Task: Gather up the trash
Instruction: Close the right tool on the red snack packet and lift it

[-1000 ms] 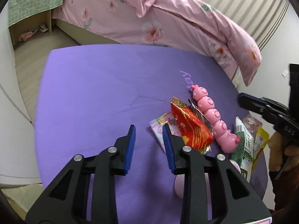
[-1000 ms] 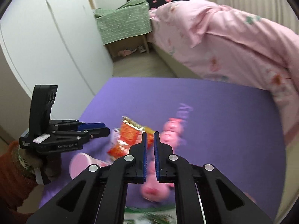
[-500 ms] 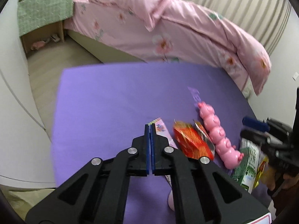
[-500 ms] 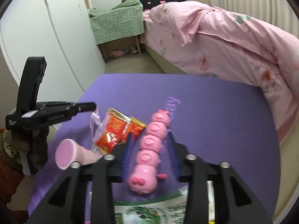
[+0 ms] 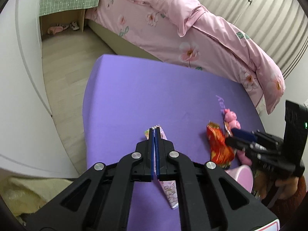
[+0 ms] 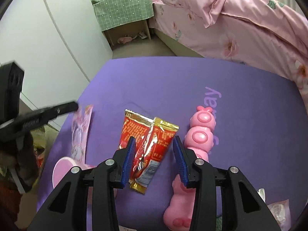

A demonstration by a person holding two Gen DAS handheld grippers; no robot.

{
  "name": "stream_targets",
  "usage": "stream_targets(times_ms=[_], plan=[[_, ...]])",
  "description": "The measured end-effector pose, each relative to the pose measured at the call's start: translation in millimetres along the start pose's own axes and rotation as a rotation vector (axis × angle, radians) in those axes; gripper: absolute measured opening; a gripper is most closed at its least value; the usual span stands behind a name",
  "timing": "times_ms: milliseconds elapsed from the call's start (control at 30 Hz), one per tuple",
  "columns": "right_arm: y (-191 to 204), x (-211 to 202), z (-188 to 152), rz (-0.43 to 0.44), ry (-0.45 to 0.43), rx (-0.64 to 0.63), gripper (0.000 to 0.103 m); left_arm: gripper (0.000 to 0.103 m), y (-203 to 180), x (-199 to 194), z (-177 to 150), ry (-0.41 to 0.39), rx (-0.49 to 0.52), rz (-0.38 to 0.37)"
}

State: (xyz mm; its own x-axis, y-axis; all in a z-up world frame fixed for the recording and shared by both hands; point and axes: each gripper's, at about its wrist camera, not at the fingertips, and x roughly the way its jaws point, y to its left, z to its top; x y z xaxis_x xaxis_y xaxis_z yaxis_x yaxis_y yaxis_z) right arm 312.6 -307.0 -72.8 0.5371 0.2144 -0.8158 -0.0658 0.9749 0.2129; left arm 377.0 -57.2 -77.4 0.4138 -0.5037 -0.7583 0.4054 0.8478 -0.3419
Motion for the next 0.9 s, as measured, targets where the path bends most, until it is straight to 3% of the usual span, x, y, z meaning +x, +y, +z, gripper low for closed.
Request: stream_targets(times_ms=[67,133,267,400,533,633,667,733,767,800,833,900], plan=[[3,3,0,0.036,0.029,-0.019,0.038,0.002,3,-1,-6,0.008,0.0,0.001],[5,2,-2,0.049,0.037,-0.033,0.029,0.003,6,-3,-11,0.013,-0.003,0.015],[4,-11,-10,0.001,0.002,-0.073,0.011,0.025,8,-13,-26,-0.005,-0.053,0.015],[-9,-32,-19,0.003,-0.051,-0.026,0.009,0.034,-11,-21,-43,-0.038,-0.014,0.045],[-15,-54,-26,-0.026,-0.095,-0.039,0.009,0.034,-38,-11,-58,-0.038,0.069,0.182],[-9,-64,-32,-0.037,-0.119,-0.083,0.009,0.034,-44,1,-61,-0.001,0.06,0.174],[-5,-66,-33,-0.029,-0.129,-0.104,0.009,0.033,-45,3,-62,-0.002,0.056,0.177],[3,-67,-37,-0.024,-0.129,-0.154,0.011,0.021,-46,2,-66,-0.002,0.063,0.174],[7,-66,-38,-0.032,-0.127,-0.183,0.02,0.01,-47,1,-69,0.005,0.067,0.17],[9,-64,-40,-0.025,-0.123,-0.209,0.037,0.008,-47,-1,-72,0.009,0.069,0.164],[12,-62,-41,-0.016,-0.117,-0.218,0.044,0.007,-47,-5,-77,0.014,0.075,0.153],[14,-54,-39,0.011,-0.092,-0.21,0.046,0.006,-49,-10,-86,0.02,0.088,0.144]])
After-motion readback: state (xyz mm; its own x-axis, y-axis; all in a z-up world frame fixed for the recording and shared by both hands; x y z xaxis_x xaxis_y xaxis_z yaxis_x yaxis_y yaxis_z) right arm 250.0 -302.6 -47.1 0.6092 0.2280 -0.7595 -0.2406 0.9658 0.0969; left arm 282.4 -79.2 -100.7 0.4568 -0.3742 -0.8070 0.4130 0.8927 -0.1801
